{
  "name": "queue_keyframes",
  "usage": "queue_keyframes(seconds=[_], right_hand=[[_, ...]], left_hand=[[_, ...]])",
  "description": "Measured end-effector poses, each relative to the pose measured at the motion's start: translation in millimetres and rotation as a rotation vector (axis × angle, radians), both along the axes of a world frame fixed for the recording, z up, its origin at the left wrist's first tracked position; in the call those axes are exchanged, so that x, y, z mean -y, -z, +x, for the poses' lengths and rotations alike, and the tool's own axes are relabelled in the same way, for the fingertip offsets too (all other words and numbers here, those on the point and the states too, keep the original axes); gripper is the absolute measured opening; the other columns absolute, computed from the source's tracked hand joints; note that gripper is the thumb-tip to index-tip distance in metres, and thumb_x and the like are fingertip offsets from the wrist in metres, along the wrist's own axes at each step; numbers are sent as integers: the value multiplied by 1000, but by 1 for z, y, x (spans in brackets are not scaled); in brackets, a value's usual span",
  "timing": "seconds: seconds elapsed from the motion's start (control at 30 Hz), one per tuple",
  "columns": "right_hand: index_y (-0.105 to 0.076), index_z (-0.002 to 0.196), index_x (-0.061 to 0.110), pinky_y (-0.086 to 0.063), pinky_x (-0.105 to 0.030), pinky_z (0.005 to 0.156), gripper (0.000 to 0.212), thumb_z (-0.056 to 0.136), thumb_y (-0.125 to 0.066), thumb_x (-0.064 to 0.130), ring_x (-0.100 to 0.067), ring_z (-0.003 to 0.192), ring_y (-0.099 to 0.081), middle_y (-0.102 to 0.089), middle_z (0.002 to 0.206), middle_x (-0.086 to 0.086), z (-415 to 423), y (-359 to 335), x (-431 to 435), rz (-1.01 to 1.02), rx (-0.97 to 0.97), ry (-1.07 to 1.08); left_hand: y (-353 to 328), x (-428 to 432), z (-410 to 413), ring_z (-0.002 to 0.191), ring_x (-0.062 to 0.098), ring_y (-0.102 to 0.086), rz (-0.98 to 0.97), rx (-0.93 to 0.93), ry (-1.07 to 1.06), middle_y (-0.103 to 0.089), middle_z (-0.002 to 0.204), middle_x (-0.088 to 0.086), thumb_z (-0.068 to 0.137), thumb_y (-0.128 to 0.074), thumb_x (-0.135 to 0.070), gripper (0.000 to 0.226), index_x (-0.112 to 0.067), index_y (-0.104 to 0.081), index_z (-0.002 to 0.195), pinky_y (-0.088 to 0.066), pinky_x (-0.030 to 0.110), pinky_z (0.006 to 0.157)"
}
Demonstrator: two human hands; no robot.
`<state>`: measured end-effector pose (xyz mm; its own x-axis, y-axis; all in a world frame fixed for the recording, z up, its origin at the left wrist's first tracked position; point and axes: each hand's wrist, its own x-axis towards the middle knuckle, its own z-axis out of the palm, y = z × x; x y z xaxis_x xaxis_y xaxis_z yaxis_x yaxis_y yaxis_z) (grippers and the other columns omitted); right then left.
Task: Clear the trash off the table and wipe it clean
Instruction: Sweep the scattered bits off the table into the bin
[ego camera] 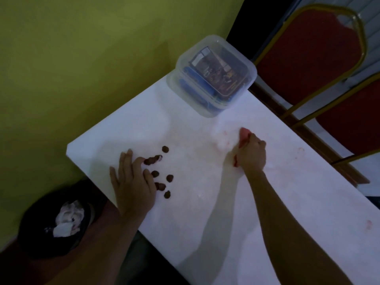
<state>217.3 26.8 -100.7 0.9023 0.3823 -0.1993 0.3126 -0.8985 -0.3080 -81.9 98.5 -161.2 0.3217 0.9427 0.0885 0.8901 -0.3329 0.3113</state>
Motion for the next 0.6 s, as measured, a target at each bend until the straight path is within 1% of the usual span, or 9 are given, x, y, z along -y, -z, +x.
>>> queue_keyframes(seconds=[0.1,0.17,0.27,0.4,0.47,0.5,0.53,0.6], right_hand=[[-47,140,16,-46,-49,95,44,97,-48,20,-40,120,-53,-45,140,-16,-40,8,-21,85,4,-59],[-47,140,21,-47,-49,95,42,97,-46,18,-36,121,-52,-45,142,-11,-67,14,-32,118,-3,-165],[-46,140,29,-52,-50,93,40,100,-42,21,-30,119,-53,-47,141,-6,-102,18,-47,162,-31,-353],[-44,144,28,-52,-45,93,45,101,-48,19,-28,115,-53,-50,136,-8,-145,17,-64,87,-54,-648],[-45,143,33,-51,-41,91,46,100,-50,18,-25,111,-53,-52,130,-5,-159,12,-64,58,-72,-780],[-45,142,36,-52,-40,89,46,100,-50,19,-24,107,-55,-53,124,-3,-161,10,-60,52,-96,-803],[-46,140,41,-54,-40,84,44,100,-48,22,-23,100,-58,-54,115,-2,-157,10,-54,71,-124,-779],[-48,133,51,-60,-41,70,38,100,-37,35,-22,79,-65,-55,99,0,-142,10,-32,144,-155,-613]], left_hand=[[1,1,0,150,27,-22,23,13,-4,-35,156,13,96,-44,-23,37,-11,-52,130,-13,54,121],[1,1,-1,149,27,-23,38,12,1,-35,156,14,96,-43,-23,38,-11,-52,131,-14,54,120],[3,1,-2,149,27,-24,37,-3,9,-35,156,13,97,-40,-24,39,-10,-52,132,-16,56,119],[3,0,-3,150,26,-21,2,-18,17,-34,157,12,99,-35,-27,40,-13,-50,133,-13,55,120],[2,-1,-3,150,25,-20,-11,-17,9,-34,157,11,98,-35,-26,41,-14,-51,133,-13,55,120],[1,-1,-4,150,25,-20,-15,-13,8,-34,157,11,98,-35,-26,41,-14,-51,133,-13,55,120],[0,0,-4,150,25,-20,-16,-7,10,-34,157,11,98,-35,-26,41,-15,-52,133,-13,55,120],[-1,0,-5,151,25,-20,-13,15,14,-34,157,10,98,-35,-24,40,-15,-52,133,-14,55,120]])
